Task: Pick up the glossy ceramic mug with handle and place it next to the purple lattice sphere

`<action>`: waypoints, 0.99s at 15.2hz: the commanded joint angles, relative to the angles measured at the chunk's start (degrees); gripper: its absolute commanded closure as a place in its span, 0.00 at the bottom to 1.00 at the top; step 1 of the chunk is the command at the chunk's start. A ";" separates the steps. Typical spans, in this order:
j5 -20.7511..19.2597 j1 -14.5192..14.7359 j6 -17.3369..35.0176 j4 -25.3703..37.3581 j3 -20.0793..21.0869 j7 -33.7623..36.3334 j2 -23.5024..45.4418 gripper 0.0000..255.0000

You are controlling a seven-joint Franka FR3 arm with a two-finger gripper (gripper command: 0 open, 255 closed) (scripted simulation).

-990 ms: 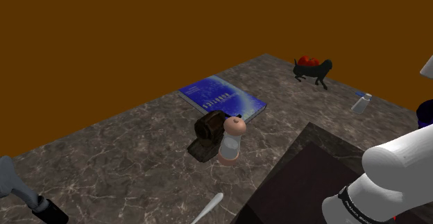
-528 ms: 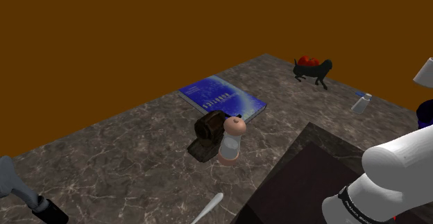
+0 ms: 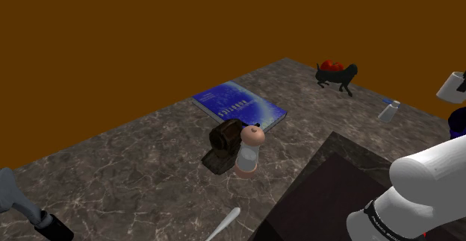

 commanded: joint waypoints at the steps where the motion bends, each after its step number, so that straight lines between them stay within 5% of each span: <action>1: 0.08 -0.06 1.53 -1.28 -0.25 -0.07 0.24 1.00; 15: 1.38 -0.26 12.45 -10.04 -1.91 -0.75 3.03 1.00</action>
